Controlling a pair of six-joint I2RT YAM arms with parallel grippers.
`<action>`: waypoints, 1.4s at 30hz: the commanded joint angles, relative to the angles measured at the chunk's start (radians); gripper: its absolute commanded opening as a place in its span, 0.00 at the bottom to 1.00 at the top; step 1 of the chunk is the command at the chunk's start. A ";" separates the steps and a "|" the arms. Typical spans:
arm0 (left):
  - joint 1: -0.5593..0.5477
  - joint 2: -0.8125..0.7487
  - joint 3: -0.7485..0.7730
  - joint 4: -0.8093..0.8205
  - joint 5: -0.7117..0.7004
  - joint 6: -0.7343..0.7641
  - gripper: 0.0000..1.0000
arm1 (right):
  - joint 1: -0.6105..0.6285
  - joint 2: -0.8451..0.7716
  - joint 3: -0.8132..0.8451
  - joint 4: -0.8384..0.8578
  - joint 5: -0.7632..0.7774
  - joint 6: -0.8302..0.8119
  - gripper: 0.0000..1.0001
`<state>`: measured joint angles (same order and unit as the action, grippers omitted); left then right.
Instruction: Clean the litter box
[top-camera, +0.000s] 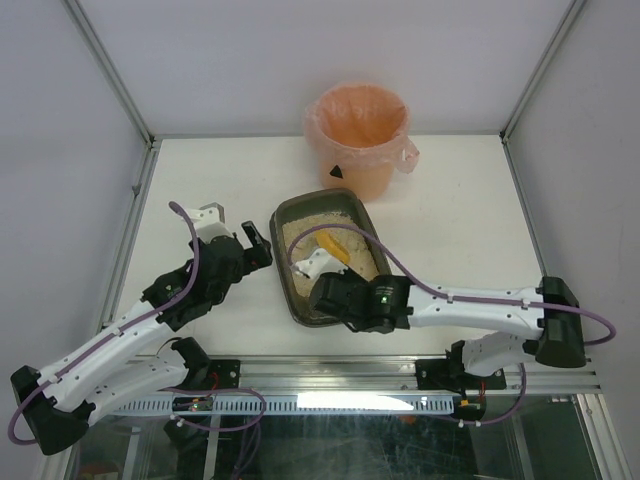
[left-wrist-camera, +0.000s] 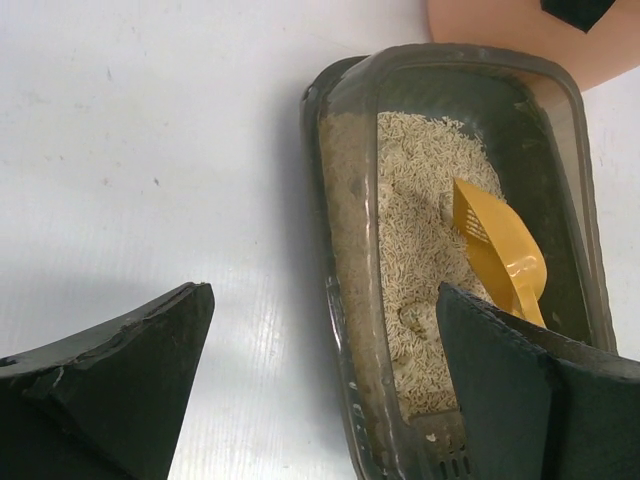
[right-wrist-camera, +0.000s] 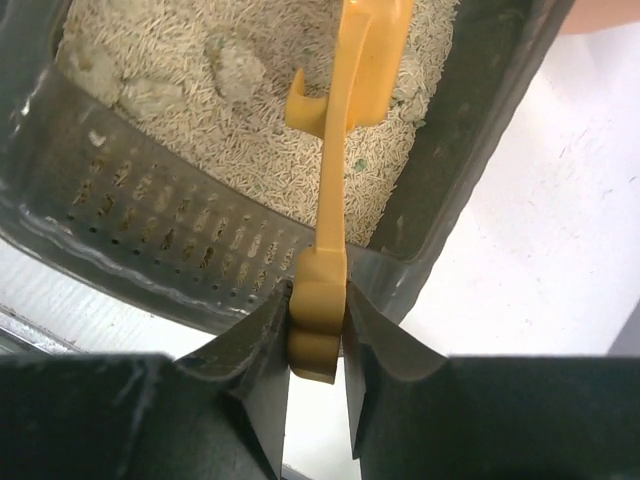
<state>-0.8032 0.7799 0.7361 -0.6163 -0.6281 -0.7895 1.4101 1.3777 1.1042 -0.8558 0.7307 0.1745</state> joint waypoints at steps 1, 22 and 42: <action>0.010 0.006 0.041 0.126 -0.002 0.166 0.99 | -0.091 -0.126 -0.032 0.153 -0.133 0.025 0.09; 0.008 0.167 0.074 0.722 0.692 1.104 0.96 | -0.542 -0.383 -0.146 0.219 -0.617 0.265 0.00; 0.004 0.493 0.192 0.736 1.136 1.558 0.78 | -0.784 -0.469 -0.186 0.241 -0.966 0.309 0.00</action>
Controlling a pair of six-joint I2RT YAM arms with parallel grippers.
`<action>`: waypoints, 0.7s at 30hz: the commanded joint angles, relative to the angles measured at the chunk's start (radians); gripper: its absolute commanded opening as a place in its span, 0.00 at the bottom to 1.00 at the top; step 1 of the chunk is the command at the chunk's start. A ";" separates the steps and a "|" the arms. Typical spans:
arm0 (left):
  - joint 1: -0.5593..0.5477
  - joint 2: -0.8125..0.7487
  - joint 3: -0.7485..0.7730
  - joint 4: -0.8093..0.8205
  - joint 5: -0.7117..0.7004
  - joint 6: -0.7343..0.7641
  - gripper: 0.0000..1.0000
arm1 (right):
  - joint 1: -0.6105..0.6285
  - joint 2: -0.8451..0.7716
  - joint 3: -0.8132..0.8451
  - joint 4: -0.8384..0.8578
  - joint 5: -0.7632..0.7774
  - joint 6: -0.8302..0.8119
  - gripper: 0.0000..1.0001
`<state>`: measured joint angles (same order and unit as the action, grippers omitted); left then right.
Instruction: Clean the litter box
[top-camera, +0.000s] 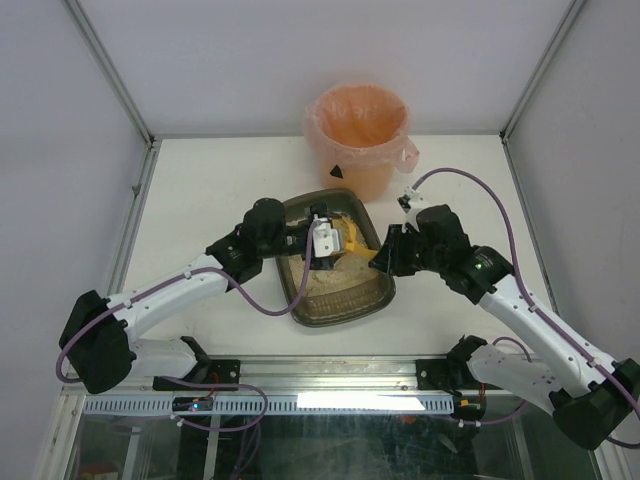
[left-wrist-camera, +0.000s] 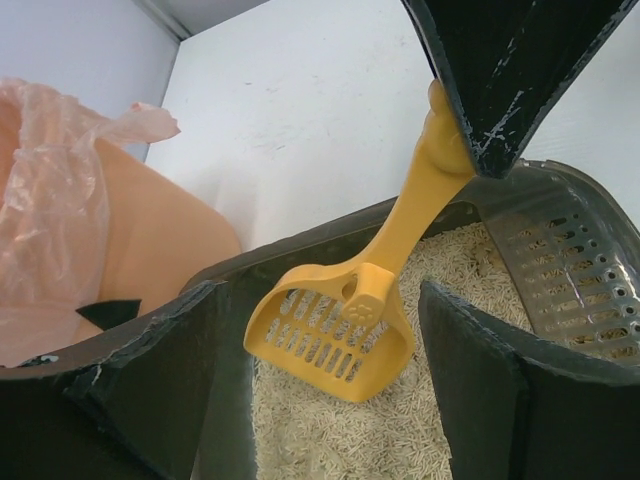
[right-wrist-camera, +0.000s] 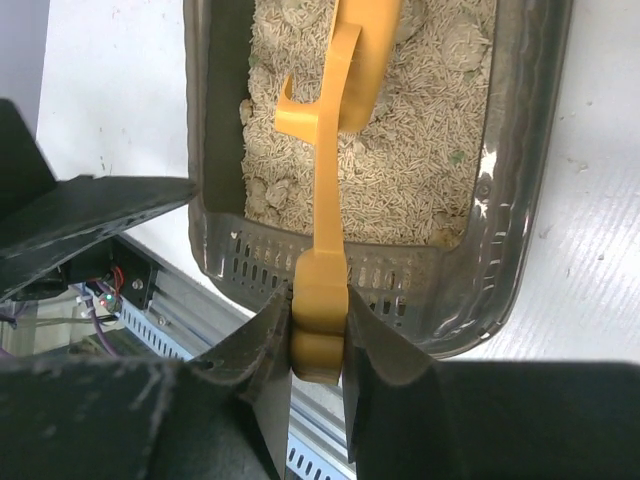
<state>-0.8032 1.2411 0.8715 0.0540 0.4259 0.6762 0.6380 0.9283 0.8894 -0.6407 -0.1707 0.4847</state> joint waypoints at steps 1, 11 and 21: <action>0.003 0.043 0.062 0.065 0.091 0.094 0.76 | -0.015 -0.018 0.031 0.023 -0.067 -0.003 0.00; -0.047 0.120 0.073 0.051 0.132 0.122 0.68 | -0.028 -0.003 0.058 0.016 -0.098 -0.006 0.00; -0.077 0.175 0.083 0.056 0.078 0.135 0.56 | -0.032 -0.003 0.093 -0.012 -0.115 -0.021 0.00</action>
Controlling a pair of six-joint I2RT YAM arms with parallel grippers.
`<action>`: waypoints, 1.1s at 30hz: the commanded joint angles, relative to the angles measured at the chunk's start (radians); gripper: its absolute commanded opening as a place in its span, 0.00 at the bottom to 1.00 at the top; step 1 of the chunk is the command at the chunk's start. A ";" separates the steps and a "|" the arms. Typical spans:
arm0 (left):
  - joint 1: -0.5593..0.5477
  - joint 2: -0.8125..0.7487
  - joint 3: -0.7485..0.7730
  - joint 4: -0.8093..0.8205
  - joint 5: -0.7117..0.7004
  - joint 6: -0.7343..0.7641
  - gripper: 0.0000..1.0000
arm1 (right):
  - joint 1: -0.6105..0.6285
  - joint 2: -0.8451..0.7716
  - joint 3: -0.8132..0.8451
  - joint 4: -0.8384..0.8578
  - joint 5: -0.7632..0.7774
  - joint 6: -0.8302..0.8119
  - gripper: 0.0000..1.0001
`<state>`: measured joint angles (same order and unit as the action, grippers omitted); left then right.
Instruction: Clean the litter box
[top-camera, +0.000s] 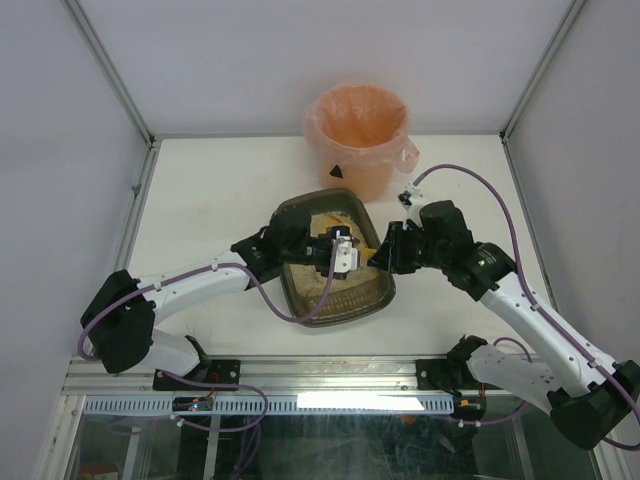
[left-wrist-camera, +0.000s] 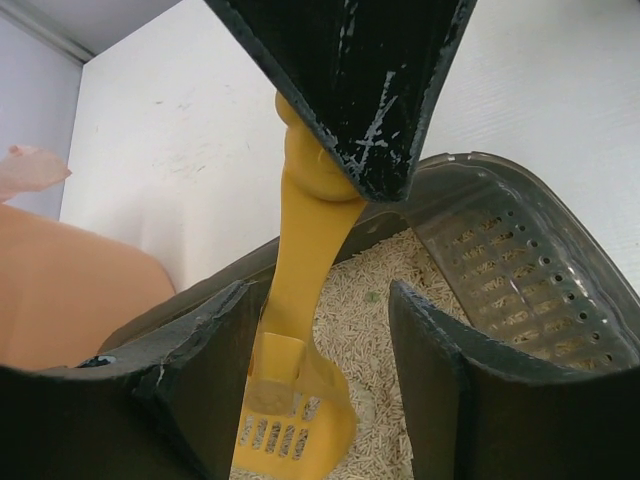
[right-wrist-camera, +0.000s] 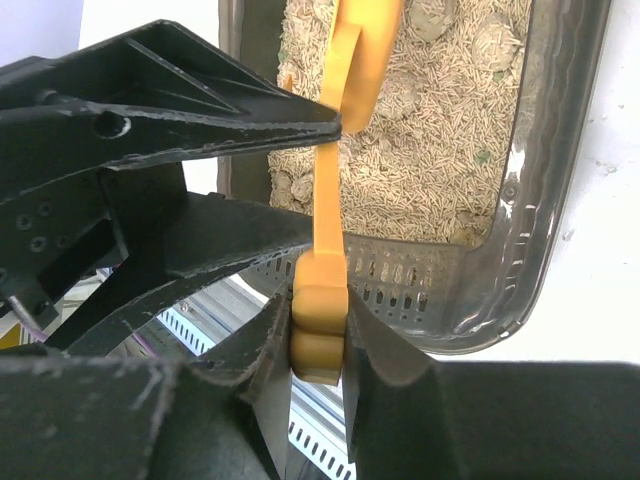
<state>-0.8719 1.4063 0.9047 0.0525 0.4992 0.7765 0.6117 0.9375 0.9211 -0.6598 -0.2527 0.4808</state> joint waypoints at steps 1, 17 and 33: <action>-0.009 0.015 0.051 0.061 0.002 0.036 0.55 | -0.007 -0.014 0.063 0.004 -0.037 -0.019 0.00; -0.009 0.105 0.091 0.086 -0.065 0.041 0.19 | -0.007 -0.035 0.098 -0.055 -0.041 -0.038 0.01; -0.009 0.080 0.071 0.201 -0.132 -0.127 0.00 | -0.007 -0.118 0.015 0.242 0.210 0.052 0.53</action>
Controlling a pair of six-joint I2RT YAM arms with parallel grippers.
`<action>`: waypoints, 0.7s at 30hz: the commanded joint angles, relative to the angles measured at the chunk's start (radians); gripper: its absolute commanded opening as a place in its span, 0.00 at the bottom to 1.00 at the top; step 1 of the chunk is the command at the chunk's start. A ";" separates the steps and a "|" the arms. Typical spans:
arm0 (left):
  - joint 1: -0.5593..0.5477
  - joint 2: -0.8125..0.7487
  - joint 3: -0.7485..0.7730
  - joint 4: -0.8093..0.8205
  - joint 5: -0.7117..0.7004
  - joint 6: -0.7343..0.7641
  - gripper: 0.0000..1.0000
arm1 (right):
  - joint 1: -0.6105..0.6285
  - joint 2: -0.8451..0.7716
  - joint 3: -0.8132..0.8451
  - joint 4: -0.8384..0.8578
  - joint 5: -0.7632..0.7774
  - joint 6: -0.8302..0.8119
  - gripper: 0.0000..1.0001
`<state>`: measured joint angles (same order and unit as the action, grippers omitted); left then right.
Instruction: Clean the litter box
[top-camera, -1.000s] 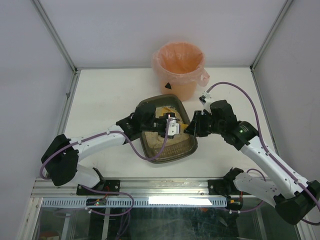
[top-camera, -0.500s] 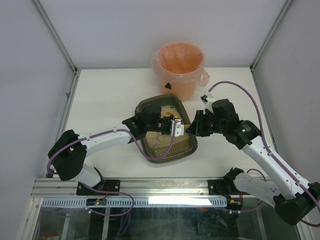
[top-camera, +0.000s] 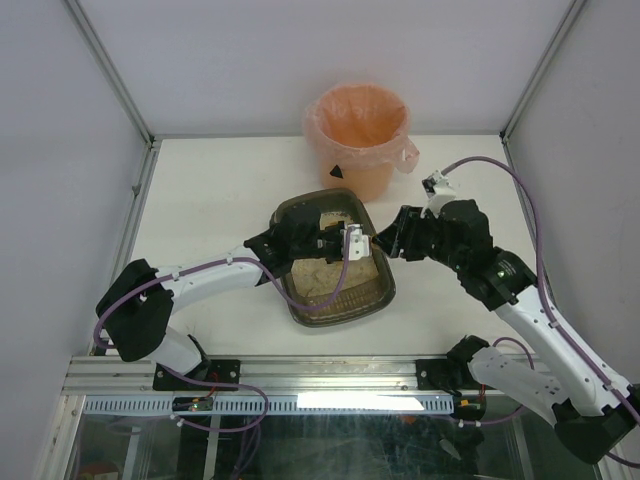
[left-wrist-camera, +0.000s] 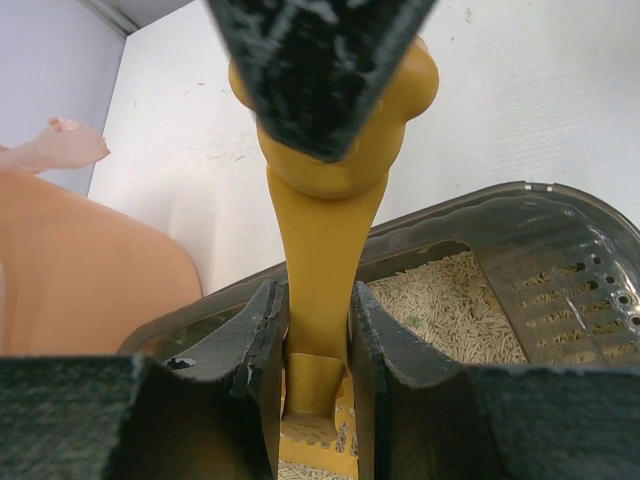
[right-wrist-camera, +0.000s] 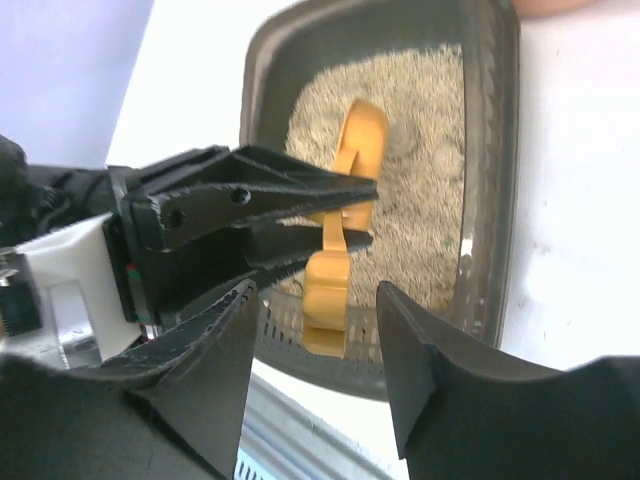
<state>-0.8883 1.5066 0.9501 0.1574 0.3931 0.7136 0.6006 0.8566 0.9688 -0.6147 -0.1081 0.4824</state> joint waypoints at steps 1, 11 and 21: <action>0.008 -0.020 0.025 0.100 -0.037 -0.077 0.00 | 0.005 -0.044 -0.048 0.229 0.077 0.065 0.54; 0.008 -0.019 0.046 0.130 -0.097 -0.178 0.00 | 0.031 -0.067 -0.150 0.424 0.246 0.101 0.53; 0.008 -0.010 0.077 0.121 -0.131 -0.246 0.00 | 0.127 -0.012 -0.200 0.597 0.413 0.039 0.51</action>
<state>-0.8883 1.5066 0.9741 0.2253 0.2913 0.5133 0.6983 0.8192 0.7731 -0.1596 0.2035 0.5545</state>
